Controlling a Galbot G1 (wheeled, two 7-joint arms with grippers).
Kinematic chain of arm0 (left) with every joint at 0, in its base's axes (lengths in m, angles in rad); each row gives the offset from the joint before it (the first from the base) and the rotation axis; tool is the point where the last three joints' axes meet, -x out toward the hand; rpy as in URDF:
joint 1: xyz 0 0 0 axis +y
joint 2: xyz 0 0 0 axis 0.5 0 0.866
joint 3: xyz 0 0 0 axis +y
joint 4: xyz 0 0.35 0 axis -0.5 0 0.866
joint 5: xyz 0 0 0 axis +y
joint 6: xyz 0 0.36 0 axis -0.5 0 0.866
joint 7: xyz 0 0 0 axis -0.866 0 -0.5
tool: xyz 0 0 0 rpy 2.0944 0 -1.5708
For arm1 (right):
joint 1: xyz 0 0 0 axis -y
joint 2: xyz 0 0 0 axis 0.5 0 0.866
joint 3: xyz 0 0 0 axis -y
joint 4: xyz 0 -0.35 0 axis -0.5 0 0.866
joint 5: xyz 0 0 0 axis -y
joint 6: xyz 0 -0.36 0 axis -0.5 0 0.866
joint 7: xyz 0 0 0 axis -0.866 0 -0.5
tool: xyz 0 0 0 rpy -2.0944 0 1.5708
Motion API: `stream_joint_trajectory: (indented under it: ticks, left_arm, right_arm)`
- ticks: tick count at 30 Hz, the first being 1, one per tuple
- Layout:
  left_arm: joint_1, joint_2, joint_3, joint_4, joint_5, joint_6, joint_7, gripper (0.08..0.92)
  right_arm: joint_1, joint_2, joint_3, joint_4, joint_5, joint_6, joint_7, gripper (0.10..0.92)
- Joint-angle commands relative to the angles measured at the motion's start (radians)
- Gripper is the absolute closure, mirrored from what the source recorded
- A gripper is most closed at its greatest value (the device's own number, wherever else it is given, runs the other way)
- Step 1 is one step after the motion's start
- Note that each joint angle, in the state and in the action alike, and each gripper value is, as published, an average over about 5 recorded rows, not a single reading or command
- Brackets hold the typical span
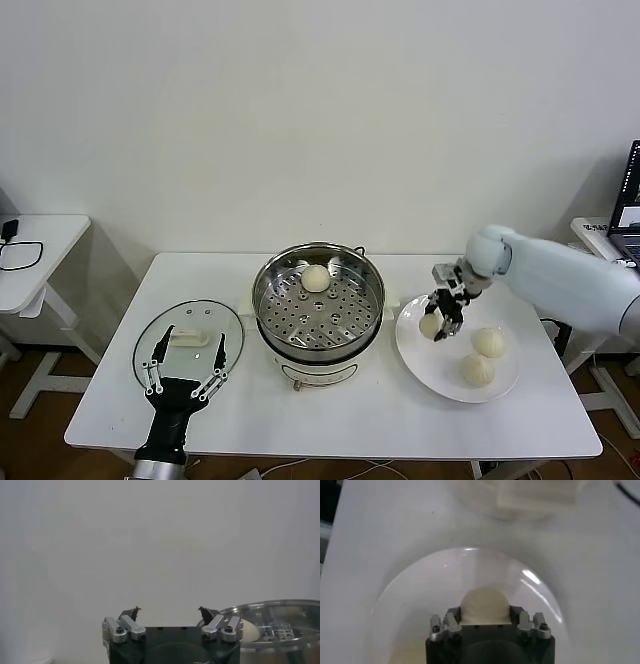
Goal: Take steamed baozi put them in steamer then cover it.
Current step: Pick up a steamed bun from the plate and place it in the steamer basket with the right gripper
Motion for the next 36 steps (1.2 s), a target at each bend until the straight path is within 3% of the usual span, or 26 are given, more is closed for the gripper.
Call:
stream_joint_trajectory:
  ticks: [1,8,15,27,36]
  left_arm:
    - [-0.001,0.008,0.005,-0.008,-0.002,0.003,-0.001,0.177]
    - [-0.004,0.014,0.008,-0.01,-0.002,0.004,-0.003,0.177]
    - [-0.016,0.013,0.016,-0.009,-0.001,0.008,-0.006,0.177]
    - [-0.012,0.002,0.014,-0.006,-0.001,-0.004,-0.014,0.177]
    - [-0.011,0.001,0.008,-0.01,-0.002,-0.002,-0.016,0.177]
  right_arm:
    - [0.387,0.095,-0.166,0.081,0.178,-0.024,-0.102,0.38]
    - [0.511,0.228,-0.244,0.18,0.384,-0.11,-0.057,0.38]
    - [0.474,0.394,-0.285,0.222,0.535,-0.189,0.11,0.383]
    - [0.322,0.584,-0.302,0.168,0.543,-0.273,0.317,0.389]
    - [0.245,0.617,-0.3,0.105,0.492,-0.294,0.357,0.389]
